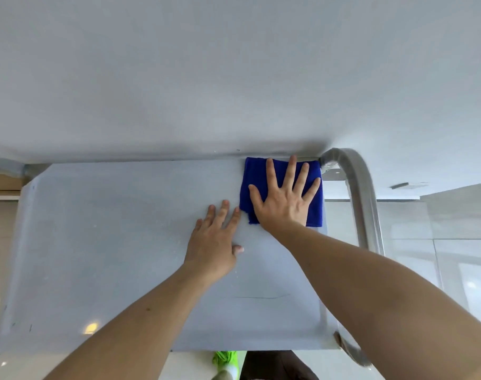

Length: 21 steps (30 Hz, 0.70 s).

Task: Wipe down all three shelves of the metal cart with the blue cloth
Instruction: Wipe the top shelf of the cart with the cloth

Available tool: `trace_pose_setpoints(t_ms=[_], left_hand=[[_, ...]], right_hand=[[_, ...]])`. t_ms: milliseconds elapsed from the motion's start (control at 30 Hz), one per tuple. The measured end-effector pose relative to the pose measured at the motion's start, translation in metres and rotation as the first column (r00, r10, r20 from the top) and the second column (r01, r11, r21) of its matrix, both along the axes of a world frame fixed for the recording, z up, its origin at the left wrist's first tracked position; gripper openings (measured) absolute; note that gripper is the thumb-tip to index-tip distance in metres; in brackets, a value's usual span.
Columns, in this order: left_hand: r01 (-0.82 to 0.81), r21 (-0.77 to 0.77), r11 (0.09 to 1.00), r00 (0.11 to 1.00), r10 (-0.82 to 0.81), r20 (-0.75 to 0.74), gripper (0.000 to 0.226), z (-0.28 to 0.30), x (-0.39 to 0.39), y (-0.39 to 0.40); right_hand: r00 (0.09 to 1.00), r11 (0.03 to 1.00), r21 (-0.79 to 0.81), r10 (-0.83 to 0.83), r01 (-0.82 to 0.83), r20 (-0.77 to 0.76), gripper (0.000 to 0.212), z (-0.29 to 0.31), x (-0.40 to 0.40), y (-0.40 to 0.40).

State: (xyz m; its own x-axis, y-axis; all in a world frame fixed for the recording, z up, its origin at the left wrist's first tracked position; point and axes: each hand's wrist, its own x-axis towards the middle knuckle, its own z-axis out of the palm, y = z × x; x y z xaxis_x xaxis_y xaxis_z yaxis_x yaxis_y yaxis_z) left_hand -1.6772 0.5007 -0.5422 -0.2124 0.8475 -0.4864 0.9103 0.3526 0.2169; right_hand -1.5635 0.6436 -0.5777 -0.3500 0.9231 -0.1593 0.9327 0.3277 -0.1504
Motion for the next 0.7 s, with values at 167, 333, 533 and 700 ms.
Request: trace_pose_setpoints(t_ms=[167,333,533,700], left_hand=[[0.002,0.001,1.000,1.000,-0.002,-0.006,0.086,-0.002,0.000,-0.001],[-0.005,-0.021,1.000,1.000,0.005,-0.004,0.086,0.001,-0.002,-0.002],[-0.019,-0.035,0.999,0.999,0.021,0.044,0.087,0.007,-0.007,0.003],[-0.032,-0.072,0.997,0.989,0.042,0.141,0.076,0.012,-0.021,0.007]], right_hand=[[1.000,0.999,0.024,0.026,-0.026,-0.017,0.074,0.001,-0.007,0.010],[0.999,0.999,0.025,0.027,-0.026,-0.024,0.074,0.004,-0.007,0.007],[0.999,0.999,-0.025,0.040,-0.040,-0.003,0.072,0.006,0.001,-0.006],[0.999,0.997,-0.066,0.041,-0.040,0.011,0.071,0.011,0.022,-0.050]])
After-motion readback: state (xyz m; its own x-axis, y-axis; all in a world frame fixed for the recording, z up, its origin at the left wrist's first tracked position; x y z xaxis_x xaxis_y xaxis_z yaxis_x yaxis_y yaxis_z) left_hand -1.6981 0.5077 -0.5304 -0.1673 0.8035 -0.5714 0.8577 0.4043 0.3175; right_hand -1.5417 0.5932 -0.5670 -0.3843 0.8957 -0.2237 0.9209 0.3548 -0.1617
